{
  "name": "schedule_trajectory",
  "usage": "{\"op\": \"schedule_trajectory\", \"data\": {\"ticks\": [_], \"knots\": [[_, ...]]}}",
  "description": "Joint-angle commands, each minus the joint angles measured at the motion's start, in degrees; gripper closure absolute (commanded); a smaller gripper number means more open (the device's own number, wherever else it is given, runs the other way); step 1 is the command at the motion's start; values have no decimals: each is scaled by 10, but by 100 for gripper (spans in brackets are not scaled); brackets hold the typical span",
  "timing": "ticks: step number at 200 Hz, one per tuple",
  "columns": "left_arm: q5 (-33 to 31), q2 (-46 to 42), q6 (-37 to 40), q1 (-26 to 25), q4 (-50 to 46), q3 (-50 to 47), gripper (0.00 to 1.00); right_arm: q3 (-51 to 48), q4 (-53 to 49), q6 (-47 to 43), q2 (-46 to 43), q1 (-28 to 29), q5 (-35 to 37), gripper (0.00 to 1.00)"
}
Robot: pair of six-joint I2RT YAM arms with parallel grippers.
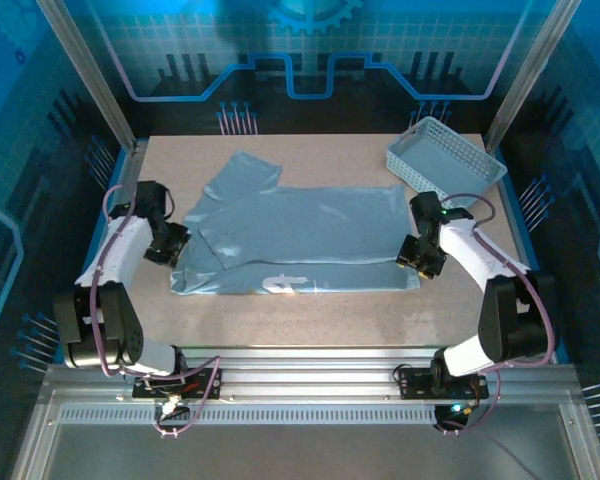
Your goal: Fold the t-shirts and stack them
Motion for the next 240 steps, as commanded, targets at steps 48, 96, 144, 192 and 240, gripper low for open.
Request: {"op": "schedule_trajectory", "data": {"ticks": [48,96,144,192,240], "knots": [[127,114,-86,-106,99,-23,55,5,83,-51,27,-10,-129,48],[122,157,-85,-122,105,-25,59,15,85,-45,39,-18,-133,48],[109,186,-77,-129,118,12,89,7,91,-37,37,-17,-148,49],[74,194,-37,-146,81,88,100,-6,192,-15,1,-19,-253,47],[63,273,38,-171,16,223,100,30,174,-16,20,-21,-258,47]]}}
